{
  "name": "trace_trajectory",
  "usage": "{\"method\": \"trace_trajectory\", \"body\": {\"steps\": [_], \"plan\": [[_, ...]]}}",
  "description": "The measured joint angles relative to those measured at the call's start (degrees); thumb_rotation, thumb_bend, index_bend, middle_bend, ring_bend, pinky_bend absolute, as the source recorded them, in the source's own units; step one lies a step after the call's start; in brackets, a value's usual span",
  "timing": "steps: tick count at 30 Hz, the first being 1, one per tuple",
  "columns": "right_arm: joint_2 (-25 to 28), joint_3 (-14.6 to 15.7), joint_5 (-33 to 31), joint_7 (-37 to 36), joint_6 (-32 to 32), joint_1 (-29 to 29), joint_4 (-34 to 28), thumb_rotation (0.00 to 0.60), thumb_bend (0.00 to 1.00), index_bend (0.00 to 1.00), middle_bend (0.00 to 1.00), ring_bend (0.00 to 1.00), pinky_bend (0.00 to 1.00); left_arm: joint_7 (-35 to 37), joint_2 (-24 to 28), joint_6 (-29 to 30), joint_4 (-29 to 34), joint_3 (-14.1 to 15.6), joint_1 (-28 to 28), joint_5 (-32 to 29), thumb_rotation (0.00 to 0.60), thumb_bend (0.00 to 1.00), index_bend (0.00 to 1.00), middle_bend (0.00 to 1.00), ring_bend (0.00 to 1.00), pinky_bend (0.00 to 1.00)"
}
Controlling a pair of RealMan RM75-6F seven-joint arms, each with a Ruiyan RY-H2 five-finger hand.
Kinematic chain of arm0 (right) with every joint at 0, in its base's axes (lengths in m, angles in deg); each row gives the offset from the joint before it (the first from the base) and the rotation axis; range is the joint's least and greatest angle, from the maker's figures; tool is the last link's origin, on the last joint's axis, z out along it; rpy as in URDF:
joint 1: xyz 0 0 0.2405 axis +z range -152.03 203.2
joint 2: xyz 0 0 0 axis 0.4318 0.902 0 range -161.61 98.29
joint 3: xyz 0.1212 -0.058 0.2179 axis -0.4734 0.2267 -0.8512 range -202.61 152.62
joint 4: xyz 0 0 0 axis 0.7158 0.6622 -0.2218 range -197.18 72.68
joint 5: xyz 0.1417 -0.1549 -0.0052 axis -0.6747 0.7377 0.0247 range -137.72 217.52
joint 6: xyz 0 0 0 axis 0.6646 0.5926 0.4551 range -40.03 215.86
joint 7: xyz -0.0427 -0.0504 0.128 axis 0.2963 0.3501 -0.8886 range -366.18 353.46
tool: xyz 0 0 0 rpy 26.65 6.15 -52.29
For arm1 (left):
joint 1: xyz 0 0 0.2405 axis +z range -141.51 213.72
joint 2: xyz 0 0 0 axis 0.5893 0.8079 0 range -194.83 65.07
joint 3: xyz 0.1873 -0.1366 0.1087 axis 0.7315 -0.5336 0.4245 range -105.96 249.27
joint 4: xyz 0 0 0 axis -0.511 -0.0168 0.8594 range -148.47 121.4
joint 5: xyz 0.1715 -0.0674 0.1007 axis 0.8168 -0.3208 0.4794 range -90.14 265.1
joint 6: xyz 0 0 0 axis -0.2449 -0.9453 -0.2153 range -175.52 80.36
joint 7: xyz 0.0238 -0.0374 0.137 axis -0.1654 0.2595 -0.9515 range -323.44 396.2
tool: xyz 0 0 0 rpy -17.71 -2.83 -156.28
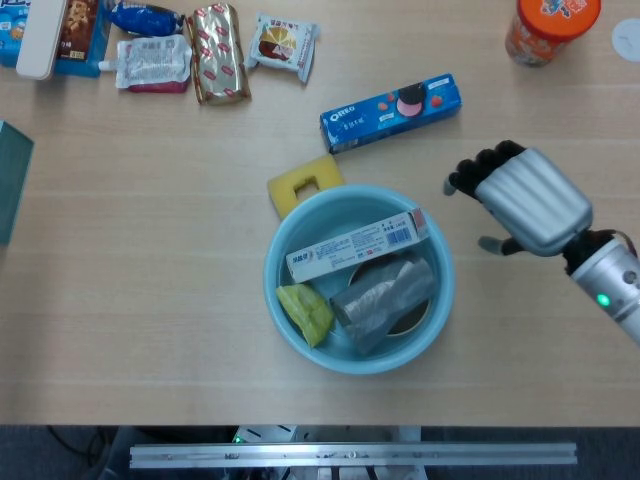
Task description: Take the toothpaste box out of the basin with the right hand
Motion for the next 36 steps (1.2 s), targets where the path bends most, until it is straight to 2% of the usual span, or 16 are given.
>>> {"method": "trace_trajectory", "body": {"steps": [7,21,25,28,30,33,36], "plan": [[-6.1,-0.4,-9.2,9.0,-3.4,5.6,1.5,0.6,0.07,0.37,0.4,0.35,0.38,1.1,-0.2,-0.3,-1.0,0.1,0.3,-0.5,0.6,0.43,0.42,0.42,0.33,0.25],[-13.7,1.9,-21.8,20.4,-0.9,12.2,2.4,0.6,0.07,0.37,0.4,0.35,0.38,3.0,-0.5,-1.1,-3.3,-0.2,0.0,-0.8,0.6,0.43,0.42,0.42,0.33,0.25],[-16.0,2.8,-25.2,22.8,0.3,14.4,3.4,0.6,0.15,0.37,0.41,0.35,0.38,3.6,-0.5,-1.7,-3.7,0.0,0.0,-0.8,0.6,0.43,0.42,0.42,0.33,0.25],[-17.2,3.1,-27.2,23.7,0.7,15.7,4.2,0.6,0.25,0.42,0.45,0.38,0.42,4.0,-0.5,-1.7,-3.8,0.1,0.0,-0.8,0.6,0.43,0.42,0.42,0.33,0.25],[-18.0,3.1,-28.0,24.0,1.3,16.4,4.8,0.6,0.34,0.51,0.51,0.46,0.49,4.3,-0.5,-1.6,-4.0,0.1,0.1,-0.8,0.6,0.43,0.42,0.42,0.33,0.25],[-18.8,3.1,-29.0,24.3,2.5,17.4,5.5,0.6,0.38,0.62,0.6,0.57,0.58,4.8,-0.5,-1.6,-4.5,0.1,0.2,-0.9,0.6,0.43,0.42,0.42,0.33,0.25],[-18.5,3.0,-30.1,24.1,2.8,17.9,5.4,0.6,0.39,0.67,0.63,0.62,0.61,5.1,-0.5,-1.7,-4.7,0.1,0.3,-1.3,0.6,0.43,0.42,0.42,0.33,0.25]]}}
